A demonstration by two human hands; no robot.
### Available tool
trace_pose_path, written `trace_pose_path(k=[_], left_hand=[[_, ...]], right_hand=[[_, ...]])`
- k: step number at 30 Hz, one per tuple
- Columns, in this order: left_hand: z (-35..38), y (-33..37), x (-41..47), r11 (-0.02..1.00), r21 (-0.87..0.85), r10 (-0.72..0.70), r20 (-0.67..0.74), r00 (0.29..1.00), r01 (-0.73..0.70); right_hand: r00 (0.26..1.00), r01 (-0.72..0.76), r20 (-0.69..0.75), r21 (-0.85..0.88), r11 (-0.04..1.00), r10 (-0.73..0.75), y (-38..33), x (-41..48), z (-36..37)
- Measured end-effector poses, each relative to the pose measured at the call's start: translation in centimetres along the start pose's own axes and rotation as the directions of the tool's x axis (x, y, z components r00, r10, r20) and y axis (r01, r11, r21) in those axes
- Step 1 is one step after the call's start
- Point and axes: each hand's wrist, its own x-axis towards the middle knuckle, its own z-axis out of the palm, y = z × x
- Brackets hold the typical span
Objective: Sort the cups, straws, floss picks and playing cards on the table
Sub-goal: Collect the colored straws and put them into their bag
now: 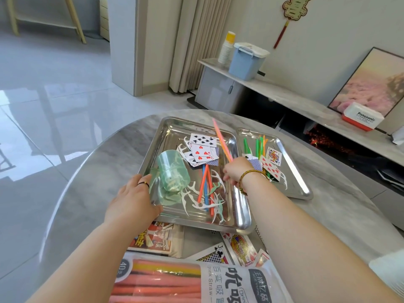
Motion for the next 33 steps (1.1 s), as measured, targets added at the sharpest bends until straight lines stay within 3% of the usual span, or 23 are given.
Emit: trace_pose_path(k=[3, 7, 10, 17, 26, 33], left_hand=[[0.0, 0.0, 0.1, 1.000, -0.003, -0.001, 0.002, 1.000, 0.001], [0.0, -0.1, 0.2, 1.000, 0.005, 0.008, 0.005, 1.000, -0.008], [0.1, -0.2, 0.3, 1.000, 0.007, 0.016, 0.004, 1.000, -0.016], [0.2, 0.0, 0.3, 1.000, 0.008, 0.010, -0.002, 1.000, -0.010], [0.2, 0.0, 0.3, 1.000, 0.015, 0.005, 0.002, 1.000, -0.005], [0.2, 0.0, 0.2, 1.000, 0.017, 0.003, 0.007, 1.000, -0.004]], right_hand=[[0.992, 0.126, 0.036, -0.112, 0.986, -0.123, -0.9, -0.5, 1.6], [0.986, 0.165, 0.043, -0.335, 0.928, -0.160, -1.4, -0.3, 3.9], [0.992, 0.126, 0.032, -0.353, 0.927, -0.122, -1.6, 0.3, 4.3], [0.988, 0.084, 0.154, -0.411, 0.908, -0.022, -1.6, -0.2, 3.7], [0.994, 0.099, 0.074, -0.226, 0.969, -0.084, -1.0, 0.5, 2.0], [0.987, 0.044, 0.143, 0.211, 0.977, -0.076, -1.1, 0.4, 0.3]])
